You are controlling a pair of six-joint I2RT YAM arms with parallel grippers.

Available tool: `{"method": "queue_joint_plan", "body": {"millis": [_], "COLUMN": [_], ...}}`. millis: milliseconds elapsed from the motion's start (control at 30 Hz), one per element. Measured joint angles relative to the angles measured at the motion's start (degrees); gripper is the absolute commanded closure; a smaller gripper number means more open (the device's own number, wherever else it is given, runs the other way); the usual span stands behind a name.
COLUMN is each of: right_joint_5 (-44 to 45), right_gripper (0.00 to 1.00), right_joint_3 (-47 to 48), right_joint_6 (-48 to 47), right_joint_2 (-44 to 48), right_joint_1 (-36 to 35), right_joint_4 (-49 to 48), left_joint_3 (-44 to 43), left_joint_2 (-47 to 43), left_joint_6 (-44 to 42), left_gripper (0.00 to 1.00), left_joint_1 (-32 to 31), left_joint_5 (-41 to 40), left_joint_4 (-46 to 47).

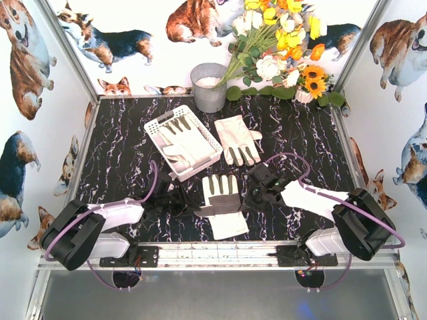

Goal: Put the gloves into the storage basket
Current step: Move the glove to the center of the board.

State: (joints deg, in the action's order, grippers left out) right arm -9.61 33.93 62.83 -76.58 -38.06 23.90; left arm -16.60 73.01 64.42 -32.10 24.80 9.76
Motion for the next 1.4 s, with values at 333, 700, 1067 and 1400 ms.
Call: {"method": "queue_joint_plan", "body": {"millis": [333, 700, 1067, 1400], "right_joint_5": [-3.28, -6.80, -2.78, 3.45], "right_gripper": [1.00, 0.92, 0.47, 0.39], "right_joint_3": [0.35, 1.99, 2.91, 13.14], "right_joint_6": [0.15, 0.33, -3.21, -16.37], "right_joint_2": [-4.00, -8.35, -2.45, 3.34], "right_joint_1": [0.04, -0.11, 0.74, 14.69], "right_joint_4": [-3.37, -8.50, -2.82, 5.44], "left_joint_3": [-1.95, -2.75, -6.47, -19.06], "left_joint_2": [0.02, -2.58, -8.74, -17.38], "left_joint_6": [-1.46, -2.80, -7.96, -18.36], "left_gripper": [1.00, 0.97, 0.38, 0.14], "left_joint_1": [-0.07, 2.23, 2.82, 3.54], "left_joint_5": [-5.53, -9.94, -16.33, -28.85], "left_joint_4": [-4.70, -9.18, -20.02, -39.36]}}
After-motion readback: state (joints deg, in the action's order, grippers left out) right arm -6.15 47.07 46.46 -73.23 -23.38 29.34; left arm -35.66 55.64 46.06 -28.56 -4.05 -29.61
